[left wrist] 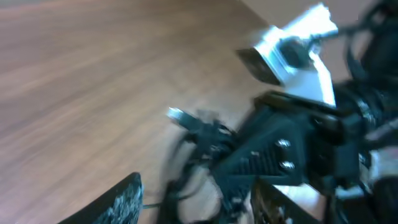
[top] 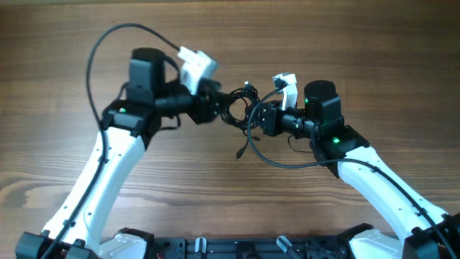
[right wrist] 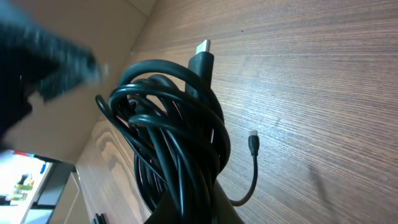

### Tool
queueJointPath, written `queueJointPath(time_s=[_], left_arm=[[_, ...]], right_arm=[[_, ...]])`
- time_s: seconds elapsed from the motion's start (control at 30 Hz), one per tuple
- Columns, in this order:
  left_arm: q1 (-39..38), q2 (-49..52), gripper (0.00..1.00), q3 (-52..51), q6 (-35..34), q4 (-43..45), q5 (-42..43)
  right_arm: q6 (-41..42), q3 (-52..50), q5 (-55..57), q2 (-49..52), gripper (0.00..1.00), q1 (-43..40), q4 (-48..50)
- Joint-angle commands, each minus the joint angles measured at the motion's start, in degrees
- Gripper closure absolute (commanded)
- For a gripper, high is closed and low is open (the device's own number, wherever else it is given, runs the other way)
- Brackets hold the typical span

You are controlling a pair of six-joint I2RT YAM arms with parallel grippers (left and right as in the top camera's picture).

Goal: Untangle cables

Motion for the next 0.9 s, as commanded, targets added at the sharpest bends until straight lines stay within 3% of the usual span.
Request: queueJointPath(time_s=[0.0,0.2,0.23,0.27,0.3,0.4,0.63,0.77,0.87], left_arm=[[-4.3,-0.4,0.49,0.2,3.7,-2.4,-8.6],[-5.2,0.0,0.50,0.1,3.9,-2.2,-15.5],[-5.2,0.2,0.56,0.1,3.9,-2.2,-15.5],[-5.2,0.5,0.75,0.1,3.9,-2.4,-15.3],[-5.2,0.9,0.86,0.1,3.9,-2.6,-15.0],[-7.4,1.6,0.96,0.0,3.9,-3.6,-15.0],[-11.5,4.7,0.96,0.0,3.9,-3.7,-15.0],[-11.5,9.3,0.84,0.0,1.1,-3.0,-18.6],[-11.5,9.7,0.66,0.0,-4.4,-0.8,-26.1]], right_arm=[[1.1,0.7,-0.5,0.3,0.96,-0.1,0.5],[2.5,0.7,-0.5,0.3,0.96,-0.1,0.5],[2.6,0.7,-0.5,0.3,0.96,-0.1,0.5],[2.6,0.7,-0.5,0.3,0.96,-0.1,0.5],[2.8,0.7,-0.5,0.3,0.96,-0.1,0.5],[4.0,0.7,-0.5,0.3,0.96,-0.1,0.5],[5.5,0.7,-0.5,0.3,0.96,-0.1,0.5],[5.5,0.7,-0.6,0.3,0.96,-0.1,0.5],[5.5,0.7,-0.5,0.3,0.96,-0.1,0.5]])
